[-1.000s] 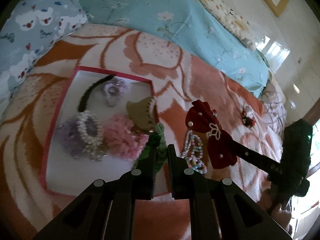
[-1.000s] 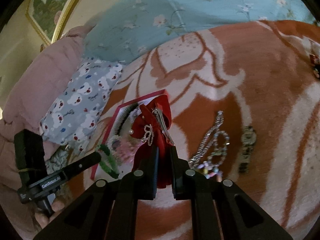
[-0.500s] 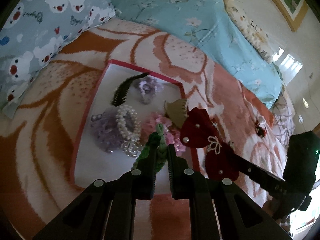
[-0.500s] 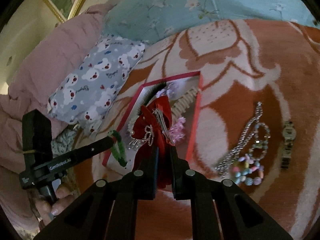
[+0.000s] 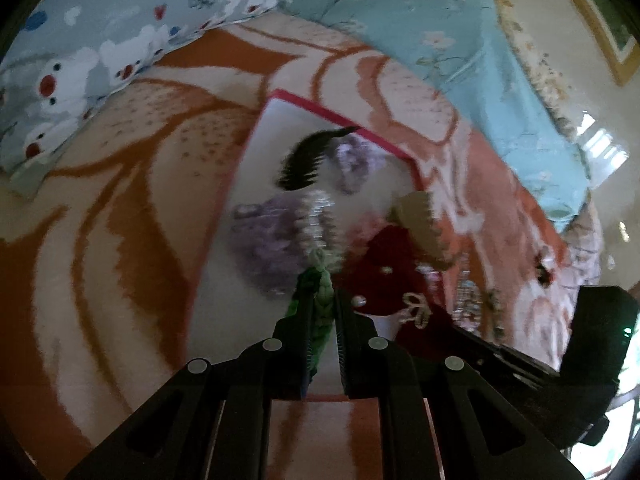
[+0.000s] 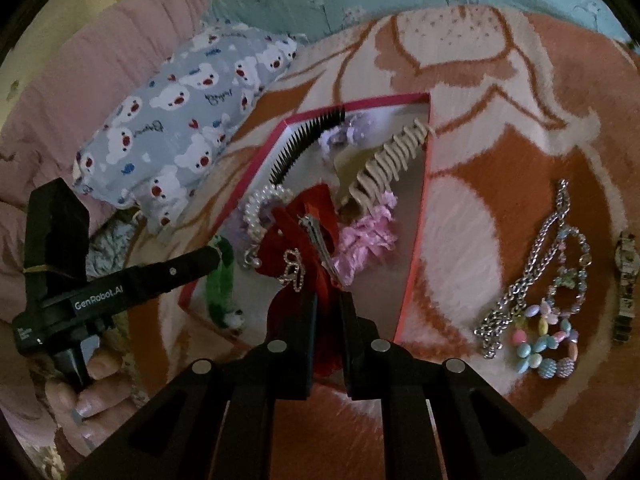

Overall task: Organize jewelry
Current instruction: 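Carry bracelet and red bow into the white box and open both tools, then move both tools back to the jewelry beside the box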

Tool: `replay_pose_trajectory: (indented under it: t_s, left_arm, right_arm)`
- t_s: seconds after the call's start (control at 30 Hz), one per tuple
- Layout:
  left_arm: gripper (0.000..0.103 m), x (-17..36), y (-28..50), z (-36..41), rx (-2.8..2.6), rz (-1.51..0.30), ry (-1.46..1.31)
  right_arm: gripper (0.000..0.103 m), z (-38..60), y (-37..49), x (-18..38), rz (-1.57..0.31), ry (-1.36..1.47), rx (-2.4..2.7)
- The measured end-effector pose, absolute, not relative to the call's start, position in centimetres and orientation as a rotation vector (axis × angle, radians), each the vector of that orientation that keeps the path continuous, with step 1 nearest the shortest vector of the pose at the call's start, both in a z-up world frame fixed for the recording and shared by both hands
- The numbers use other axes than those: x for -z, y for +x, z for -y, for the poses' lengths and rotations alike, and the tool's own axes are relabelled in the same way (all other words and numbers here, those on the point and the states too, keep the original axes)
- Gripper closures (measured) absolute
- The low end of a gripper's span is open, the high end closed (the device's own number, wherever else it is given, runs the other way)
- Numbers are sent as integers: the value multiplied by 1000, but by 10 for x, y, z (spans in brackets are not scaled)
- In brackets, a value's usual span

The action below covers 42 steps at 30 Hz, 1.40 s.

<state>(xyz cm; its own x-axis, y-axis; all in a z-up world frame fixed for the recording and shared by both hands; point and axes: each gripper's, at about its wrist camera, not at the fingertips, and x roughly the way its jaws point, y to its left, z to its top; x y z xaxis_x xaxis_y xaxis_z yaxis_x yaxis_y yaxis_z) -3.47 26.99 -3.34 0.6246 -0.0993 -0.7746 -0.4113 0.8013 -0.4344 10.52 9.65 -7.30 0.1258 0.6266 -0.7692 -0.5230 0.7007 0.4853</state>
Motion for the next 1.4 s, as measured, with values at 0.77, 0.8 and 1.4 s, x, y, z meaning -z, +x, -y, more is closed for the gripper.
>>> replay_pose_trajectory:
  t_s: [0.77,0.8,1.4]
  left_arm:
    - [80,45,-37,-273,-284,-926,-618]
    - [79,44,-37,-273,-286,-925,-613]
    - [70,10,-53,-256,-243,-869,-569]
  right_arm:
    - [73,-104,100,80,-1191,87,-849]
    - [72,-103,100,78,-1185,91,-852]
    - [63,-38,111,48,-1115,204,-761]
